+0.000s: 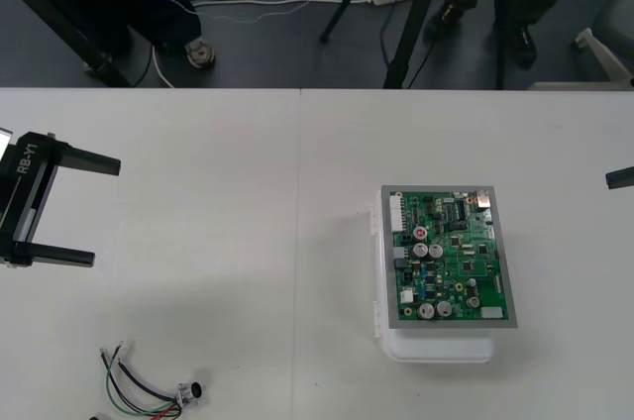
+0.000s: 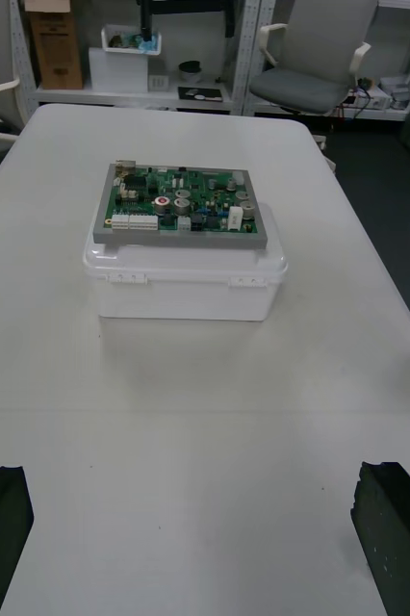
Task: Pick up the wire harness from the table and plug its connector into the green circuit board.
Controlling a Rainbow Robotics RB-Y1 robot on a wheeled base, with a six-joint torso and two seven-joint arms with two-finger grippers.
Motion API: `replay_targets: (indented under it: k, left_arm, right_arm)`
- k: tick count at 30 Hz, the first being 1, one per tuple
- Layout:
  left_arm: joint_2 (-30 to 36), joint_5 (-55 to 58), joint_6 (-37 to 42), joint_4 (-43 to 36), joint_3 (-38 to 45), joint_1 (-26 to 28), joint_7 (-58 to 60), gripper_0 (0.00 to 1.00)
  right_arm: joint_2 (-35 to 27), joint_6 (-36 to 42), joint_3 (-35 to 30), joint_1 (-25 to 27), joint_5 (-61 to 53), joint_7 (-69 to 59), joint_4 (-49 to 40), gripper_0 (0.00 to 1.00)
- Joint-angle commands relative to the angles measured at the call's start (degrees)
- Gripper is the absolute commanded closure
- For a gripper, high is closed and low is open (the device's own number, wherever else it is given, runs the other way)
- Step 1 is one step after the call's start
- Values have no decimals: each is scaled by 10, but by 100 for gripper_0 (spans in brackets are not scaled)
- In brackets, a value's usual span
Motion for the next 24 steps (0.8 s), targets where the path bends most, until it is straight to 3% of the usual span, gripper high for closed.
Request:
replay_targets:
  k: [1, 24]
  left_arm:
    - [-4, -2, -9, -2, 7, 7, -28, 2]
    - [-4, -2, -9, -2, 7, 7, -28, 2]
  right_arm:
    - [-23, -4, -1, -1, -4, 24, -8, 0]
    - [-23, -4, -1, -1, -4, 24, -8, 0]
